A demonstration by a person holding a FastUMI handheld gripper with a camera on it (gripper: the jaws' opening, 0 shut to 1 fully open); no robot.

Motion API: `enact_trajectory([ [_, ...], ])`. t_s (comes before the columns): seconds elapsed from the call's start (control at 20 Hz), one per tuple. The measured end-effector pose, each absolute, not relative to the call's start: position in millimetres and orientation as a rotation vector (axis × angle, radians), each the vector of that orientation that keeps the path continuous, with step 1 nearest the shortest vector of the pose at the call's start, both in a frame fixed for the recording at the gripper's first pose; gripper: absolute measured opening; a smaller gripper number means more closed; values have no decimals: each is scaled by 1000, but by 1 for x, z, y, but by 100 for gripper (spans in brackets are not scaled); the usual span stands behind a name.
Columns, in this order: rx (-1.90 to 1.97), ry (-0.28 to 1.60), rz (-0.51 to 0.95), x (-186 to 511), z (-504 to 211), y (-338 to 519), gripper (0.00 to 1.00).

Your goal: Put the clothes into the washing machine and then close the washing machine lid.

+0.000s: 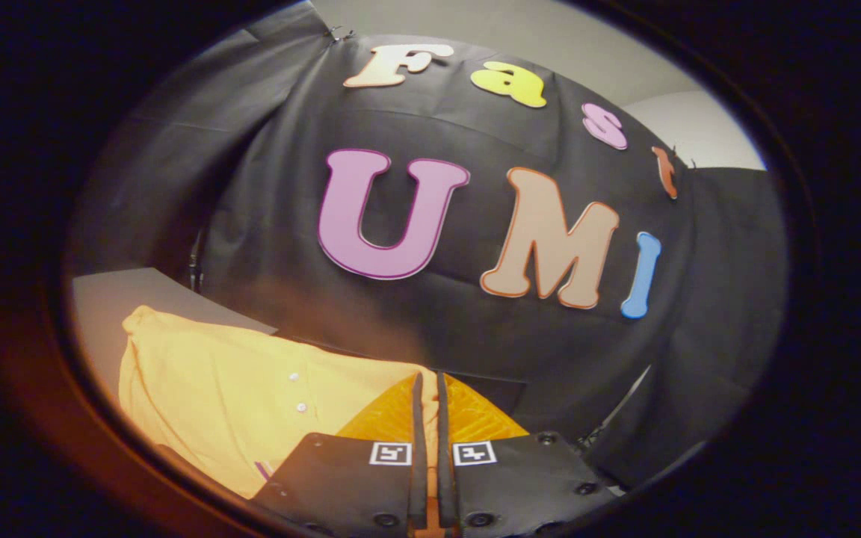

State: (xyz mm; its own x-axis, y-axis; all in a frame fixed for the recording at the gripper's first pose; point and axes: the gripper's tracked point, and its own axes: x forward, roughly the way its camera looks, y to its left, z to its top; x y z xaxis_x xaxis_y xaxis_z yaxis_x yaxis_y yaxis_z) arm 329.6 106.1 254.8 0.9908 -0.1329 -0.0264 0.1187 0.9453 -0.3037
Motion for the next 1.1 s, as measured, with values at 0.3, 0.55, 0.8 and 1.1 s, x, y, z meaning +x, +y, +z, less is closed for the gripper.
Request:
enact_trajectory([
  [0.3, -307, -5, -144, 337, 253, 102, 26],
  [0.55, -313, 21, -114, 337, 234, 113, 27],
  [0.8, -304, 27, -102, 340, 230, 120, 29],
  [1.1, -295, 29, -95, 349, 227, 125, 30],
])
